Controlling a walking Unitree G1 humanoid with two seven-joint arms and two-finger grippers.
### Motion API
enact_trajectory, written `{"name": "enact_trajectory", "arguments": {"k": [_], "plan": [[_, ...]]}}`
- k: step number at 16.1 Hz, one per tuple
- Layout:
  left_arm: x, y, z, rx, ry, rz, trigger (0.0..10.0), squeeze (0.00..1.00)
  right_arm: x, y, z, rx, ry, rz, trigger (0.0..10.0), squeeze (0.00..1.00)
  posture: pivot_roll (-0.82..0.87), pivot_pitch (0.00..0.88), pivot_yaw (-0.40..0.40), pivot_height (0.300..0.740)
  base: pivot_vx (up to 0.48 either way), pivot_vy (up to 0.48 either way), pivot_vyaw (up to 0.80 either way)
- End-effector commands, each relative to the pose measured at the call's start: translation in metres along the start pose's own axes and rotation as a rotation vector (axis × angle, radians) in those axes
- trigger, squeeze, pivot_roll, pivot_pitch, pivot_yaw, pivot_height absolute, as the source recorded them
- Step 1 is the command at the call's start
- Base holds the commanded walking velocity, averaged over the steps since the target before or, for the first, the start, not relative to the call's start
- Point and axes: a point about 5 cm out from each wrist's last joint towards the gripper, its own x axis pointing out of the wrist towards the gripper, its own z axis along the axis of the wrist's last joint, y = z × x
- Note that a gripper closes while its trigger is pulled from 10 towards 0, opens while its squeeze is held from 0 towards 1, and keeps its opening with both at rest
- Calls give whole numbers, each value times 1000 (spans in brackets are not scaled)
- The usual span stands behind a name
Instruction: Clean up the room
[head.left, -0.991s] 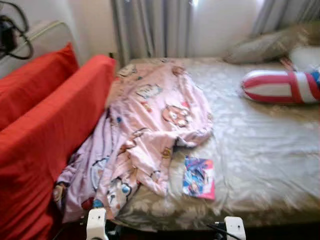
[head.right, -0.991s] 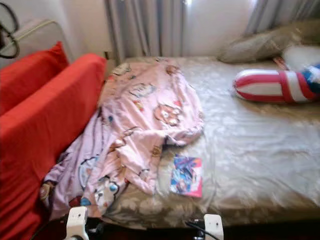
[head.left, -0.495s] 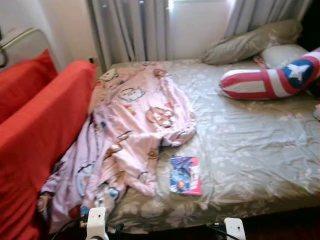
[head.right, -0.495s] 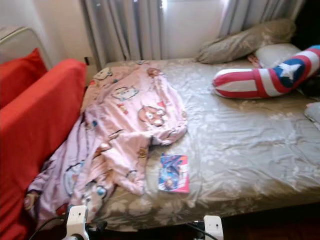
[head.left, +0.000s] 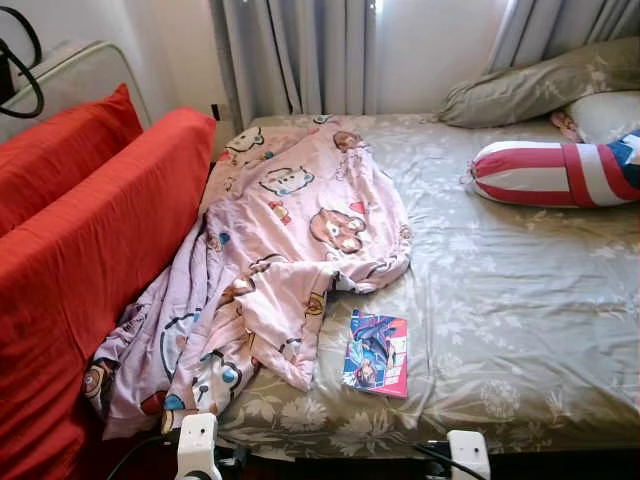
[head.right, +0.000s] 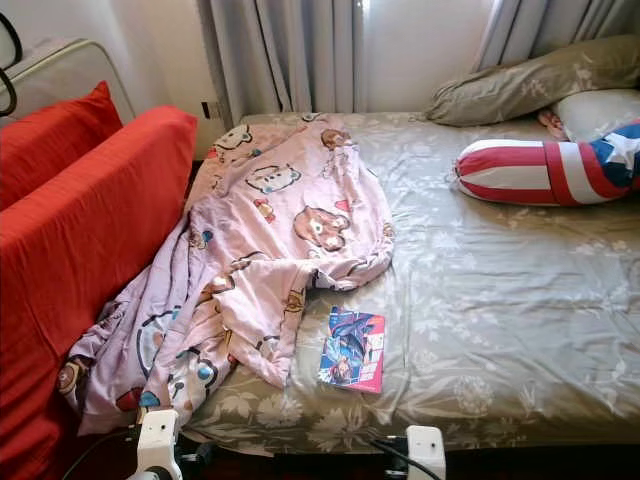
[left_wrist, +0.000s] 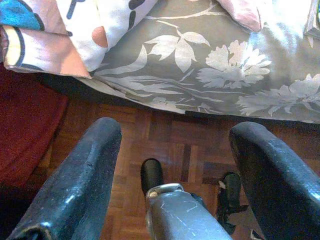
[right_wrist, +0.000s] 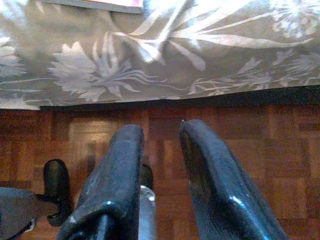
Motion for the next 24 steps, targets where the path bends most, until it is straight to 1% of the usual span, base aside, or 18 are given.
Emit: {"name": "enact_trajectory", "arguments": {"k": [1,5,7,8,9,10,12,14,16,18,19,20,21,22,23,24], "plan": [[0,1,-1,11,8,1,10000,0,0,0,-1,1,6,-2,10000,0,-13,0,16,740,0,0,0],[0,2,-1,-1,9,0,10000,0,0,1,-3,-31,23,4,10000,0,-16,0,16,740,0,0,0],[0,2,-1,4,10,6,10000,0,-1,-1,-3,-60,17,-11,10000,0,-14,0,16,740,251,0,644],[0,2,-1,3,10,5,10000,0,-1,-1,-3,-53,17,-12,10000,0,-14,0,15,740,274,0,800],[0,2,-1,3,10,4,10000,0,-1,-1,-3,-32,15,-12,10000,0,-14,0,15,740,277,0,0],[0,2,-1,4,10,6,10000,0,-1,-1,-3,-30,17,-15,10000,0,-14,0,15,740,281,0,0],[-1,2,-2,5,13,7,10000,0,0,-1,-3,-50,20,-12,10000,0,-15,0,15,740,287,0,0],[-1,2,-2,6,11,6,10000,0,0,0,-2,-51,15,-9,10000,0,-16,0,15,740,283,0,0],[0,2,1,19,-8,9,10000,0,0,0,-1,-74,13,-14,10000,0,-17,0,12,740,0,0,0],[1,1,9,12,-54,-5,10000,0,2,0,10,-93,-37,-9,10000,0,-20,0,10,740,0,0,0],[2,0,15,7,-90,-17,10000,0,3,2,19,-93,-83,-1,10000,0,-25,0,10,740,0,0,0],[2,0,17,5,-102,-20,10000,0,3,3,22,-92,-98,2,10000,0,-25,0,10,740,0,0,0],[2,0,22,-6,-129,-20,10000,0,4,3,31,-88,-140,4,10000,0,-26,0,8,740,0,0,0],[3,1,44,-35,-238,-32,10000,0,4,4,58,-86,-283,10,10000,0,-15,0,0,740,0,0,0],[3,1,44,-35,-238,-32,10000,0,4,4,58,-86,-283,10,10000,0,-15,0,0,740,0,0,0],[3,1,55,-36,-296,-46,10000,0,3,5,69,-97,-343,17,10000,0,-19,0,4,740,0,0,0]]}}
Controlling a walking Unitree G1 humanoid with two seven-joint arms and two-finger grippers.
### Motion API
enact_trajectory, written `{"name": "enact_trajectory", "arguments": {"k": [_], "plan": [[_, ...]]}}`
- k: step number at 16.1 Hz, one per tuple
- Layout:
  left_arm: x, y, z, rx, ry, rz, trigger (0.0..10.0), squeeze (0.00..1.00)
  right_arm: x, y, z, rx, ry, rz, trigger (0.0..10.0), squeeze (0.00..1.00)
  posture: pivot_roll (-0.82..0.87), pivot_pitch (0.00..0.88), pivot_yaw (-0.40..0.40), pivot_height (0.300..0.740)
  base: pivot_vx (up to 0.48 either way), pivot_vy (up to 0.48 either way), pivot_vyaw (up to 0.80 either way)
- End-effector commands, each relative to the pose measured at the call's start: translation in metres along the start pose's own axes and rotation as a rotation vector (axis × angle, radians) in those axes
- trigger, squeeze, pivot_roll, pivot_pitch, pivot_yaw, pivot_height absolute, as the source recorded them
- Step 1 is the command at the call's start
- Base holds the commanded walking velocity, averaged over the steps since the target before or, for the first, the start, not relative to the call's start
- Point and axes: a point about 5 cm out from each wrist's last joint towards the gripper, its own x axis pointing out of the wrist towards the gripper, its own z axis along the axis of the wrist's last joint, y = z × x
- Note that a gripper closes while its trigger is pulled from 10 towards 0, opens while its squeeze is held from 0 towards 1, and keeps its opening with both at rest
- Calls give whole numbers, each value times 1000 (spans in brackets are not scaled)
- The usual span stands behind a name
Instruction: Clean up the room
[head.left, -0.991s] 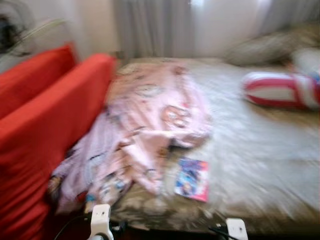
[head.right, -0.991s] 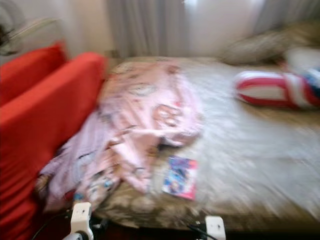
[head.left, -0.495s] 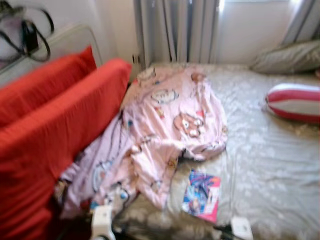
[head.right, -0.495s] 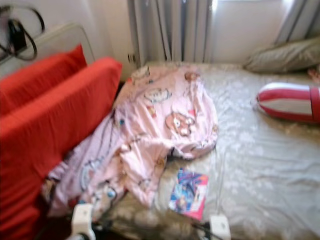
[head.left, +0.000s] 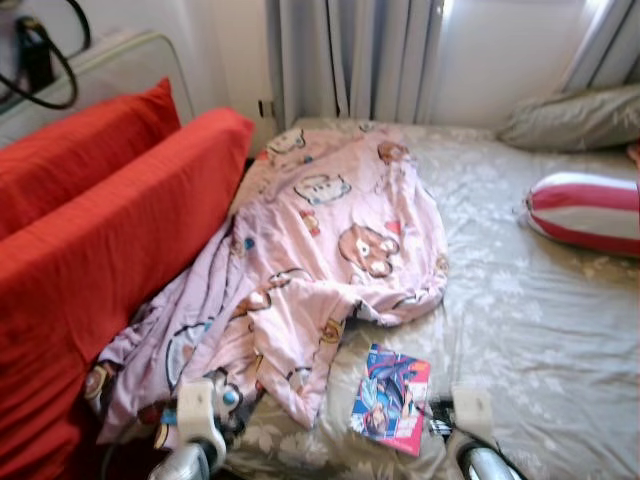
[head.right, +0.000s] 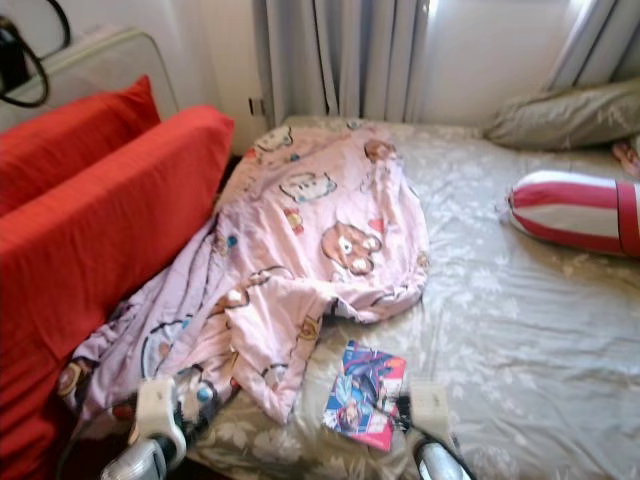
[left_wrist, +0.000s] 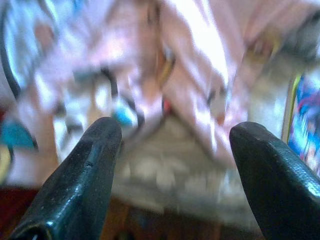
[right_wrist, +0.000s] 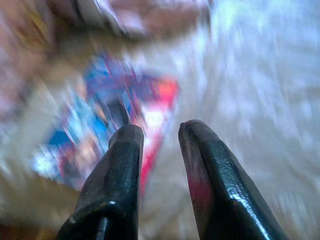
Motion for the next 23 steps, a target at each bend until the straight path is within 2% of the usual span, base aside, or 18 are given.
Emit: {"name": "enact_trajectory", "arguments": {"k": [1,3,6,7,8,9,12,14,20,23], "plan": [[3,3,18,-1,-88,-10,10000,0,2,-1,12,0,-76,0,10000,0,-25,0,3,740,0,0,0],[5,-3,35,31,-198,-66,10000,0,0,-9,30,-39,-205,-64,10000,0,-46,0,-2,740,0,0,0],[2,-2,56,97,-308,-99,10000,0,-4,-3,42,-76,-313,-16,10000,0,-42,0,0,740,0,0,0],[4,-2,69,75,-366,-80,10000,0,-4,-6,46,-37,-336,-48,10000,0,-47,0,-6,740,0,0,0],[5,-7,82,56,-425,-96,10000,0,-4,-8,51,13,-363,-76,10000,0,-46,0,-4,740,0,0,0],[4,-14,86,53,-451,-123,10000,0,-5,-8,53,28,-374,-85,10000,0,-47,0,-4,740,0,0,0],[1,-17,85,46,-455,-138,10000,0,-10,-2,46,15,-358,-62,10000,0,-43,0,-12,740,0,0,0],[1,-14,85,43,-446,-127,10000,0,-10,-6,40,0,-324,-71,10000,0,-43,0,-11,740,0,0,0],[0,-9,93,51,-446,-119,10000,0,-10,-7,39,5,-293,-82,10000,0,-36,0,-5,676,0,0,0],[3,-12,98,47,-450,-118,10000,0,-8,-3,47,21,-327,-61,10000,0,-35,0,-3,642,0,0,0]]}}
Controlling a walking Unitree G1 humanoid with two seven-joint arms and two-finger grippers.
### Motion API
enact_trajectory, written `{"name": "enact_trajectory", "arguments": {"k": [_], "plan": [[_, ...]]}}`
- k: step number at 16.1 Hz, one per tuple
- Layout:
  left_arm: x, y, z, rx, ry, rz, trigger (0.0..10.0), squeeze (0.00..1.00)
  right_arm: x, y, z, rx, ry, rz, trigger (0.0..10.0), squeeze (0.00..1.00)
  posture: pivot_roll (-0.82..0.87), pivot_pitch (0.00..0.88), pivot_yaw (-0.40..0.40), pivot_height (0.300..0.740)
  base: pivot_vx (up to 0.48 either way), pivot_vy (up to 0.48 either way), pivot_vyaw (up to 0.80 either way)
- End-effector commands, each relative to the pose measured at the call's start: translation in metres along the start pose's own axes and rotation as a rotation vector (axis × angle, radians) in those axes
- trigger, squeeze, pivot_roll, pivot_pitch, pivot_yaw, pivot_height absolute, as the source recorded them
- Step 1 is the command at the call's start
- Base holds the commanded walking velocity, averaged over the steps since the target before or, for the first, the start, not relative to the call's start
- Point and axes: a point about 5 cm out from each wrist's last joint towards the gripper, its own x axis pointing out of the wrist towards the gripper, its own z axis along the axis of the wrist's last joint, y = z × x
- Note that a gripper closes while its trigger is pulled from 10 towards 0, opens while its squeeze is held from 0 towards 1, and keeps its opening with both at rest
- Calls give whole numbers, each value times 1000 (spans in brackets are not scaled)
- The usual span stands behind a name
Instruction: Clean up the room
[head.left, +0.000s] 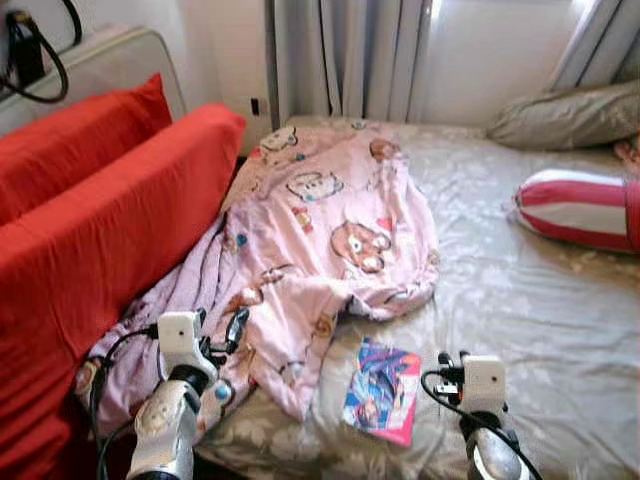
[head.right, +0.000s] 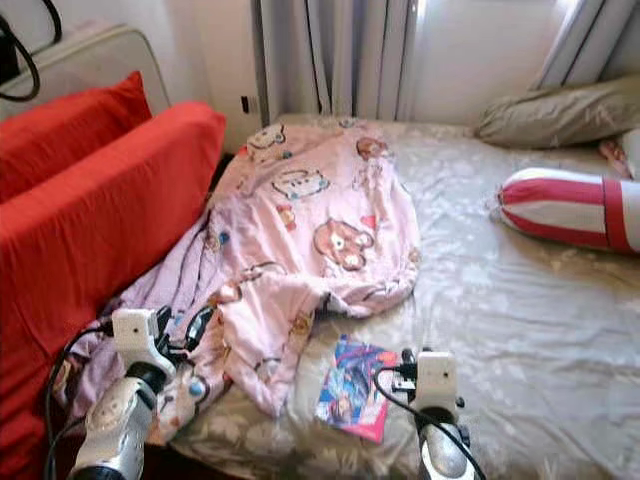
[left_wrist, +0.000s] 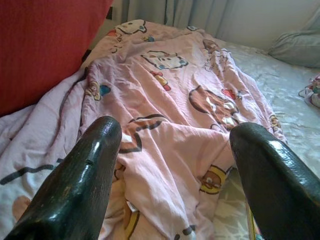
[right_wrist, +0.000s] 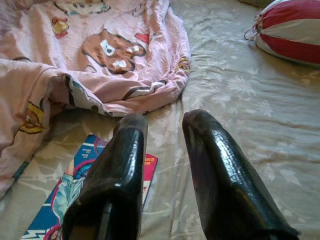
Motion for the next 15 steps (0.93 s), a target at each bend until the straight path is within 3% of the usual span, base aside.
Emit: {"name": "enact_trajectory", "arguments": {"k": [1,8,15], "plan": [[5,0,4,-6,0,5,10000,0,3,3,10,21,-55,15,10000,0,-31,0,-3,642,0,0,0],[6,-1,4,2,5,-1,10000,0,13,2,23,49,-96,23,10000,0,-26,0,-2,642,0,0,0],[9,-2,6,-18,4,2,10000,0,12,9,16,59,-51,65,10000,0,-28,0,-1,642,0,0,0]]}}
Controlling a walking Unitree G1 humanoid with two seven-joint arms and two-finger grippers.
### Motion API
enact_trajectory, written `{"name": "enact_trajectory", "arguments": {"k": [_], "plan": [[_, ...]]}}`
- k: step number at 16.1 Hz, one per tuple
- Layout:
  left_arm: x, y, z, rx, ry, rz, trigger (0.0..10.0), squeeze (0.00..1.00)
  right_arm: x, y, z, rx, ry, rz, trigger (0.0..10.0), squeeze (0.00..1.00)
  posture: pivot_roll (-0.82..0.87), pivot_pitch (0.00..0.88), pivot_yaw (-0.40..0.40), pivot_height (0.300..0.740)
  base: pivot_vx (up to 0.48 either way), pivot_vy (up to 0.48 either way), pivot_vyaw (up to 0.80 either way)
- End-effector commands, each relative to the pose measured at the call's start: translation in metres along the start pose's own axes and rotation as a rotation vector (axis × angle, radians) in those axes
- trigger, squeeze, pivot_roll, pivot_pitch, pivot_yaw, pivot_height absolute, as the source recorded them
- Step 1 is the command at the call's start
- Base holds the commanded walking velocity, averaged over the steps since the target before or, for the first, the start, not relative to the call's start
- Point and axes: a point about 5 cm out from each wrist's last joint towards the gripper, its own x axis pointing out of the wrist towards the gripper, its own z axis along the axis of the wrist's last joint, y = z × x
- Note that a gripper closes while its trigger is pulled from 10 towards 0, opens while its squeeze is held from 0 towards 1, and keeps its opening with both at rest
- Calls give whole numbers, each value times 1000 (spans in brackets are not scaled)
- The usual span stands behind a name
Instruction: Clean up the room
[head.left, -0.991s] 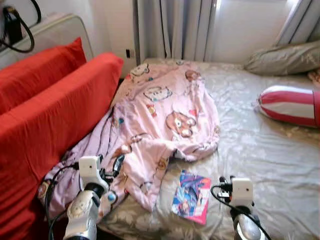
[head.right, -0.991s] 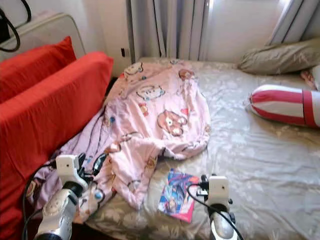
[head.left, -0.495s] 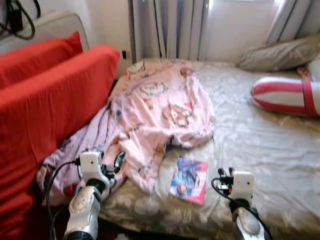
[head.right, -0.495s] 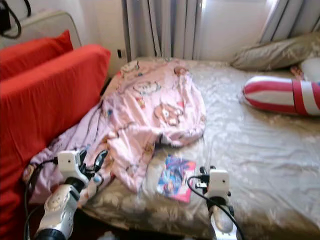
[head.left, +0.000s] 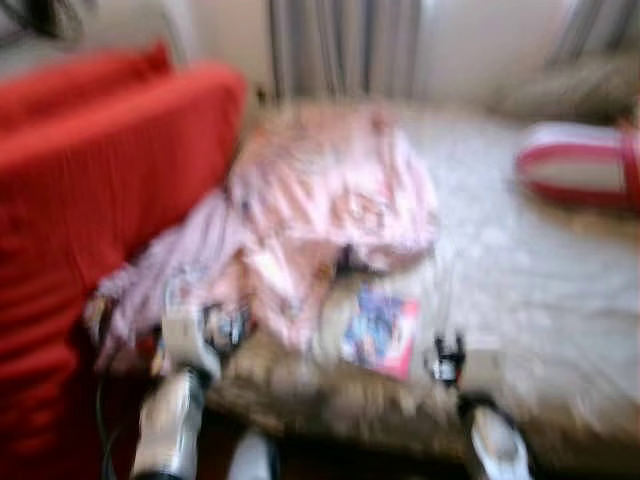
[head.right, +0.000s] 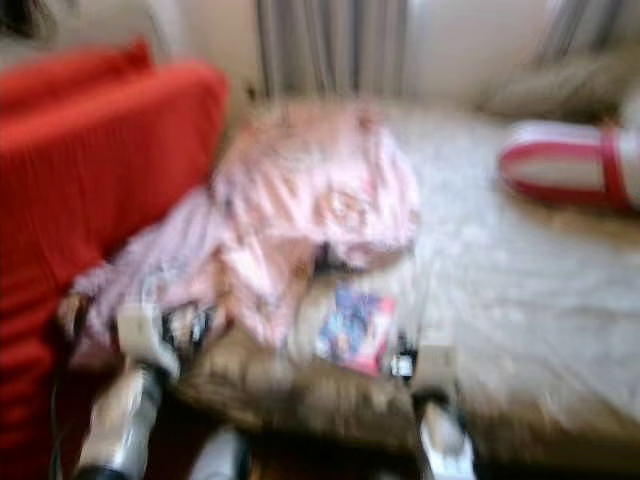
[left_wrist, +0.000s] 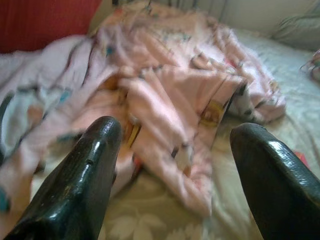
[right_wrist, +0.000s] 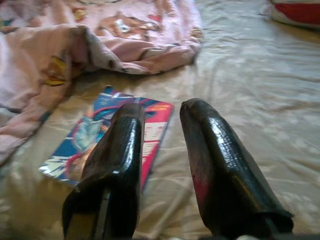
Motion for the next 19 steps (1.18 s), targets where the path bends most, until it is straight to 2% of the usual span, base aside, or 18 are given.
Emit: {"name": "enact_trajectory", "arguments": {"k": [1,13,16,19], "plan": [[8,0,12,5,-37,-7,10000,0,1,3,1,-1,4,10,10000,0,-28,0,-1,642,0,0,0],[6,-1,9,0,-26,-18,10000,0,0,6,-4,-2,36,35,10000,0,-25,0,-2,642,0,0,0],[6,-1,9,2,-23,-19,10000,0,0,8,-5,-5,43,42,10000,0,-25,0,-3,617,0,0,0],[5,-2,9,2,-23,-21,10000,0,-1,9,-5,-4,30,54,10000,0,-23,0,-3,617,0,0,0]]}}
